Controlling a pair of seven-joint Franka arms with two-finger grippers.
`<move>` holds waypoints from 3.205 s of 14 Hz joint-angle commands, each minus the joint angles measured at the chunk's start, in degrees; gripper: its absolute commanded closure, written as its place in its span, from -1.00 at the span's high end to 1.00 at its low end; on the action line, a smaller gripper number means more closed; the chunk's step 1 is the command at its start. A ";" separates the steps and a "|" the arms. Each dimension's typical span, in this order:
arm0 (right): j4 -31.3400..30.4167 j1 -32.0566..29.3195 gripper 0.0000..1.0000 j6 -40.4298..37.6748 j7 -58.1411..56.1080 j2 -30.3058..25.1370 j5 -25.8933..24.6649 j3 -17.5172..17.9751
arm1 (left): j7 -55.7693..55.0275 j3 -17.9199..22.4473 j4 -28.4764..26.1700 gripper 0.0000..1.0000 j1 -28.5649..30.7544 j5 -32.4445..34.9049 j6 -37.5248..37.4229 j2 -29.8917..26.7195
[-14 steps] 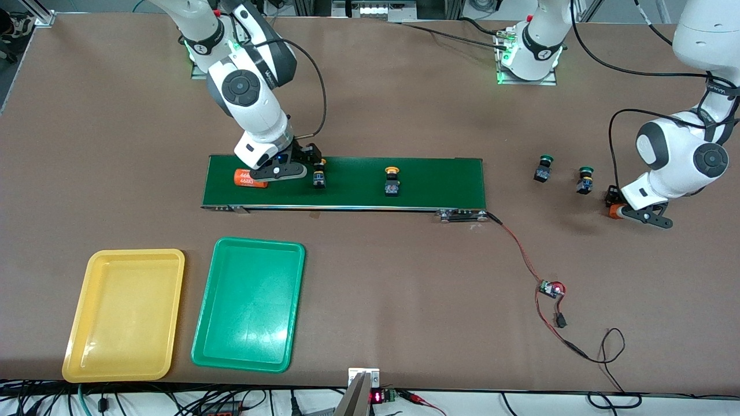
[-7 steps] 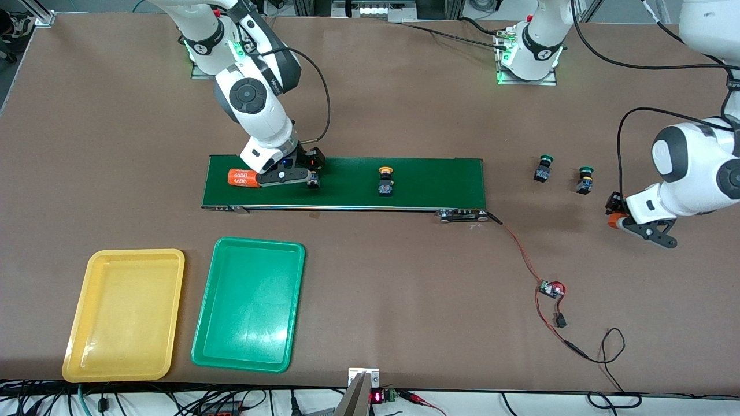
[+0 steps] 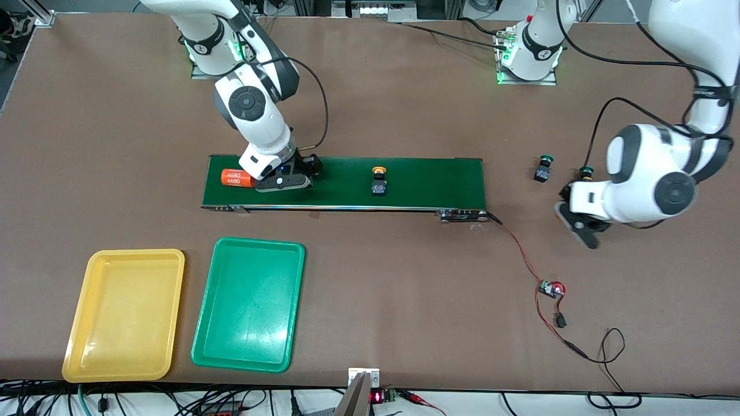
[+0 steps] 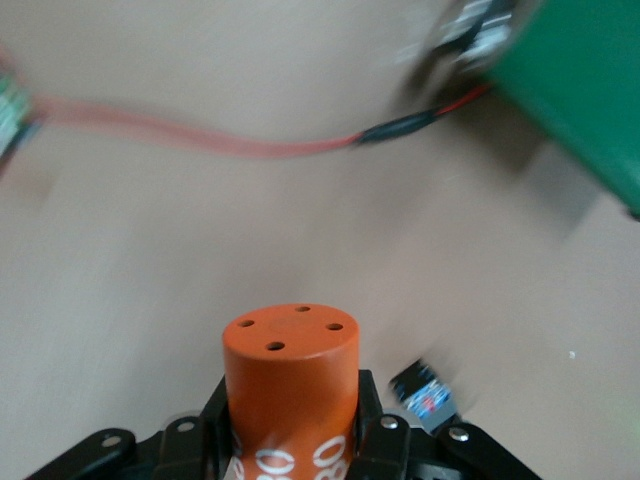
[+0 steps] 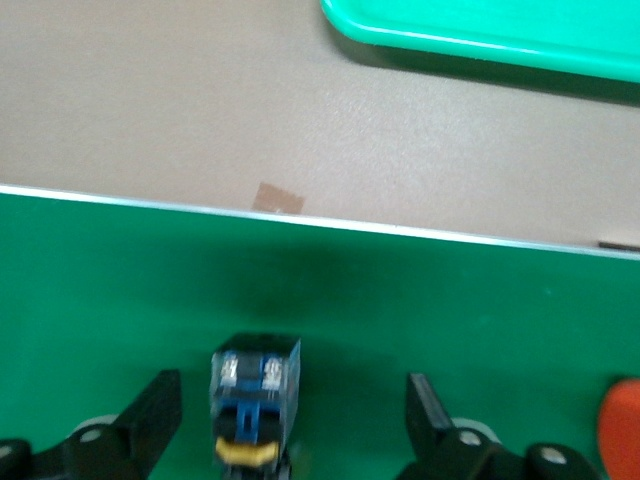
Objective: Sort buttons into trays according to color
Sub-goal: 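Lift the yellow button with the right gripper while the left gripper carries cylinder, then drop the button into the yellow tray while the left gripper releases cylinder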
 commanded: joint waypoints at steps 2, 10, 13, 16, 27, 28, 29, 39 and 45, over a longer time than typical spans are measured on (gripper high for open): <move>1.08 1.98 0.48 2.17 0.41 2.46 -1.27 -1.90 | 7.19 -7.13 -0.35 -0.64 -3.38 -1.46 -0.57 0.52; 8.26 1.11 -0.82 -5.79 -0.21 2.29 -0.66 -3.48 | 6.49 -15.14 -7.89 -0.70 -7.61 -1.28 12.16 1.66; 16.87 1.02 -0.88 -16.08 -0.73 1.67 -1.00 -5.50 | 6.49 -15.14 -10.18 -0.21 -9.46 -0.67 18.93 3.33; 21.11 -1.87 -0.88 -18.22 -5.03 1.58 -1.10 -7.35 | 6.40 -15.23 -10.02 1.00 -9.11 -0.75 18.42 1.93; 30.25 -21.21 -0.89 -12.80 -39.83 10.71 -1.44 -8.92 | -11.94 -11.64 -4.92 1.00 -5.41 -1.63 2.78 -7.55; 30.43 -22.09 -0.89 -10.68 -42.28 12.20 -1.62 -10.06 | -13.71 -10.76 -5.00 1.00 -5.59 -1.63 2.60 -8.87; 30.43 -22.62 -0.89 -8.92 -43.96 13.44 -1.71 -10.42 | -16.43 -9.18 -5.00 1.00 -5.59 -1.63 2.34 -10.01; 34.39 -24.56 -0.69 -2.49 -44.77 22.32 -1.71 -13.94 | -55.03 6.04 -11.06 1.00 -7.97 -1.46 -5.31 -13.28; 34.04 -24.39 0.27 -2.49 -44.68 22.59 -1.62 -13.94 | -52.24 6.57 -20.10 1.00 -7.97 -0.58 2.66 -10.03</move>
